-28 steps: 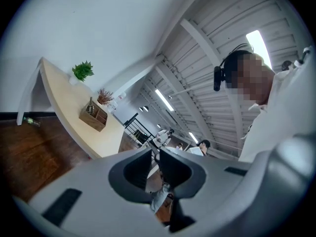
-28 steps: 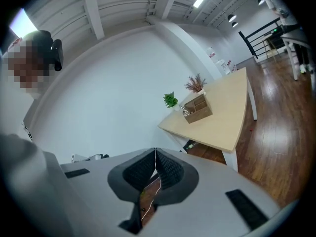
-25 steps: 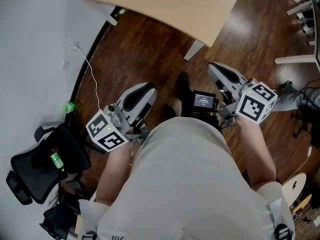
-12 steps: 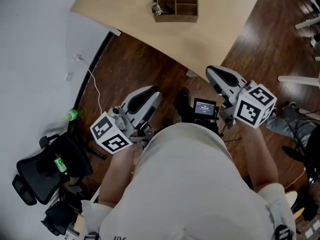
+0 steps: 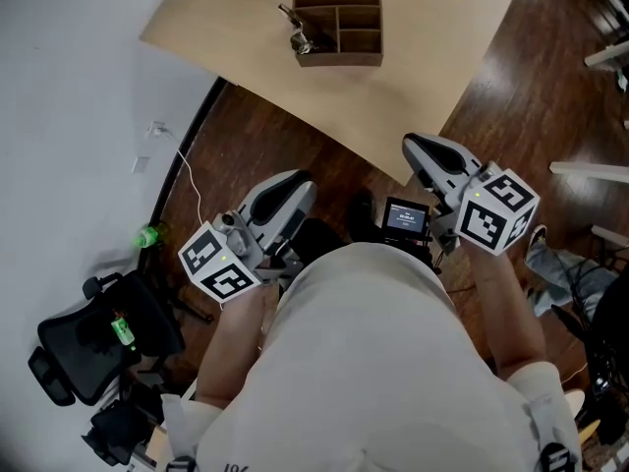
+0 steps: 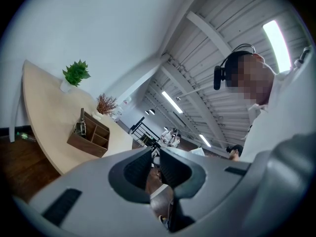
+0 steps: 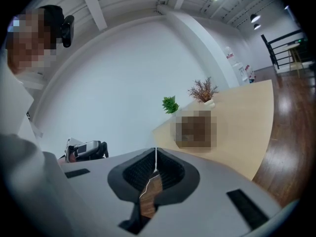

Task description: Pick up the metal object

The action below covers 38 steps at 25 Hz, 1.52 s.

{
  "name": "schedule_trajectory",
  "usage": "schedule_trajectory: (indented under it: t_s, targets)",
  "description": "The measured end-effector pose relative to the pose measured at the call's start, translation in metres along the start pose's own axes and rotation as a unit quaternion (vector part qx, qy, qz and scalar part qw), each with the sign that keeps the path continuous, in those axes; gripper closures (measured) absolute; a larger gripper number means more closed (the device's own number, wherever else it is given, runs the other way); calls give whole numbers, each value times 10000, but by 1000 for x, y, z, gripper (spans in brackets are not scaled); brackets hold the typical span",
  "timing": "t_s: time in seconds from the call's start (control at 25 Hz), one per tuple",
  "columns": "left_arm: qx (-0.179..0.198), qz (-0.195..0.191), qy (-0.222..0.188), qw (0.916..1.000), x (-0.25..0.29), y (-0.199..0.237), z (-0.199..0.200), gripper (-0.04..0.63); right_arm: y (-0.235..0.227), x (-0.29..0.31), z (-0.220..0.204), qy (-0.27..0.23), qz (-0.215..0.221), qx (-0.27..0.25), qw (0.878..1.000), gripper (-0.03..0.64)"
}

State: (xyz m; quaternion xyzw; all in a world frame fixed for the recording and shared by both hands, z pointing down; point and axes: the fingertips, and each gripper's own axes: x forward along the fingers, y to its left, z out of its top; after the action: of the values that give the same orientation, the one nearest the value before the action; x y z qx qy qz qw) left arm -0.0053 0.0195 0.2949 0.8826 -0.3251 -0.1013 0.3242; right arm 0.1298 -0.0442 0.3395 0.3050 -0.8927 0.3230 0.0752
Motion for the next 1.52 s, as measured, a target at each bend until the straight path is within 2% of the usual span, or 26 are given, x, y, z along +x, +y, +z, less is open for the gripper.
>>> schedule_trajectory:
  t_s: [0.24, 0.56, 0.64, 0.68, 1.0, 1.32, 1.52]
  targets:
    - [229, 42, -28, 9997, -5, 16, 22, 565, 6, 9, 10, -58, -74, -222, 9997, 614]
    - [377, -76, 101, 9992, -20, 33, 48, 563, 25, 24, 25, -235, -485, -489, 9974, 614]
    - [396, -89, 123, 9991, -23, 39, 54, 497, 29, 29, 29, -263, -552, -532, 9967, 614]
    - [405, -103, 143, 9990, -23, 41, 56, 496, 30, 32, 31, -276, -585, -560, 9963, 614]
    - [317, -351, 245, 9986, -20, 53, 61, 497, 36, 52, 41, -245, -720, -966, 9924, 614]
    - [420, -328, 510, 9973, -10, 72, 60, 497, 29, 78, 52, -98, -832, -1491, 9853, 614]
    - [386, -289, 565, 9972, -2, 83, 61, 497, 17, 94, 54, 22, -928, -1578, 9831, 614]
